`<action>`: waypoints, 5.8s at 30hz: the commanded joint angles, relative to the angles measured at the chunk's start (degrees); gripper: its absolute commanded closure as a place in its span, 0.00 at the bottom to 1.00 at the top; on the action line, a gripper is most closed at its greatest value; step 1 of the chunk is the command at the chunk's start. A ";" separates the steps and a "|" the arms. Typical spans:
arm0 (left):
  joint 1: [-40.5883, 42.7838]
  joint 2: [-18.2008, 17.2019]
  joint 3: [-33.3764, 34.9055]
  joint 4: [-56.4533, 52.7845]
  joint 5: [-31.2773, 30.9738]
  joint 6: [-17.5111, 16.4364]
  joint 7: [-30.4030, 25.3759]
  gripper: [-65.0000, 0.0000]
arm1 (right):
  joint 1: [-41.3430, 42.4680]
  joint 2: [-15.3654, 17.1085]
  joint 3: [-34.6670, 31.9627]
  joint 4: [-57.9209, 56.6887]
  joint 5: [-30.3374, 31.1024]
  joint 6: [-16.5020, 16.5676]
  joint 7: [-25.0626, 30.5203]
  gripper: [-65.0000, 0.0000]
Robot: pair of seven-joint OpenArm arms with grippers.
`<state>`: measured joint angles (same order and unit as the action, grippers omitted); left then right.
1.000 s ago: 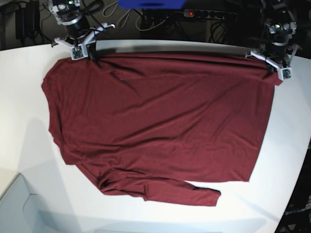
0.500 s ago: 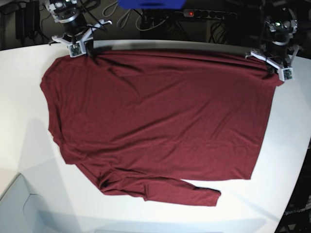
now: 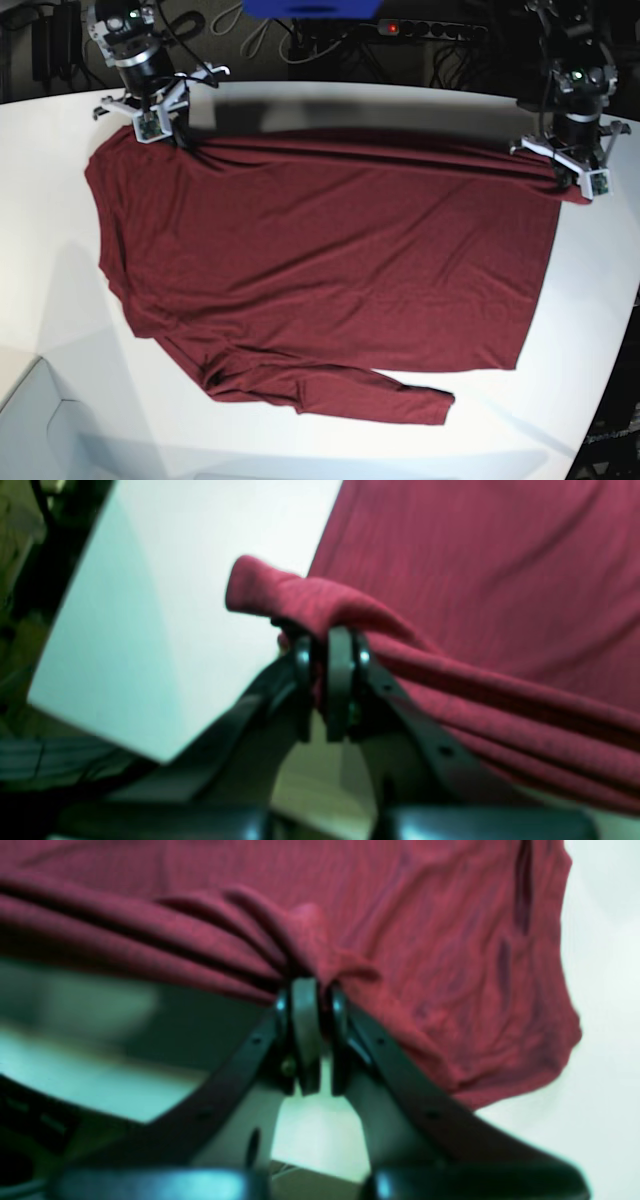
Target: Layout the t-shirt on the table in an organized manner, then fold the t-shirt properly
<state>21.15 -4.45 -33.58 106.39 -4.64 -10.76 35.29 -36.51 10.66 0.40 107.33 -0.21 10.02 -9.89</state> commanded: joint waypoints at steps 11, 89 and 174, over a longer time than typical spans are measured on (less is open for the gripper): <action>-6.07 -0.61 -0.22 -3.84 0.73 0.70 -1.49 1.00 | 5.17 1.96 0.08 -0.03 -0.19 -0.66 0.79 1.00; -23.65 -1.93 -0.48 -21.33 0.56 0.70 -1.66 0.39 | 10.62 0.38 11.86 -9.88 -0.10 -0.57 1.32 0.50; -25.50 -4.30 -0.13 -35.93 0.21 0.70 -2.10 0.06 | 20.64 3.45 16.34 -18.76 -0.19 9.89 0.97 0.42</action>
<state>-3.92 -8.21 -33.65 70.19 -4.54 -10.15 32.36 -16.16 13.45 16.34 87.20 -1.13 20.05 -10.48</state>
